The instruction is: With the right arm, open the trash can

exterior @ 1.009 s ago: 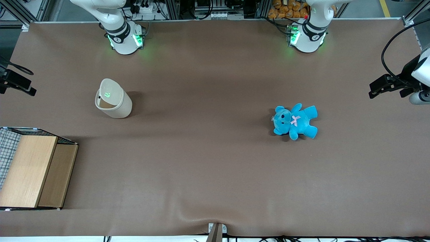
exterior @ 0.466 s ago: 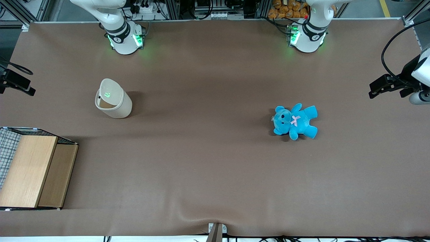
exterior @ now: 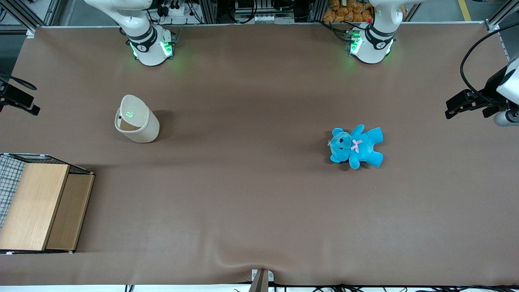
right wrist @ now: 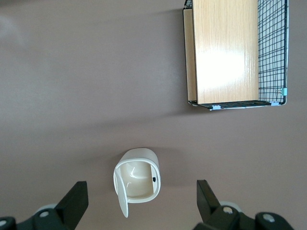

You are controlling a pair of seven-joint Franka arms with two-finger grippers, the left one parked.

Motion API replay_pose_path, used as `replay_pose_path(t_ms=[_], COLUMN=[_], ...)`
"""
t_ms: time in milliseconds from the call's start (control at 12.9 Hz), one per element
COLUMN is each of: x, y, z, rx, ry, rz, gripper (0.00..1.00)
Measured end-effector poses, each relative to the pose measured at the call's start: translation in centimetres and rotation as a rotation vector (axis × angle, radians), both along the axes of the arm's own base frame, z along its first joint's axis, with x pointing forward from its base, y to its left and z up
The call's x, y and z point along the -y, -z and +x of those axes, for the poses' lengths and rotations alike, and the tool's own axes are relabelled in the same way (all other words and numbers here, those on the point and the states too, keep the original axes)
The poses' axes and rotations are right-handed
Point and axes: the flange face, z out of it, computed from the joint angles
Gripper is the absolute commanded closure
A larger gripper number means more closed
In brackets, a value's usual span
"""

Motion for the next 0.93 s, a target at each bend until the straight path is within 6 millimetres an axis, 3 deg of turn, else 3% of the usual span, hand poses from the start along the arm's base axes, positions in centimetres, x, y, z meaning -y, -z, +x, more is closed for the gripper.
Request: replay_pose_path(t_ms=[931], x=[0.46], y=[0.89], z=[0.40], rx=[-0.020], ry=[-0.013], rz=[-0.019], gripper=[0.00])
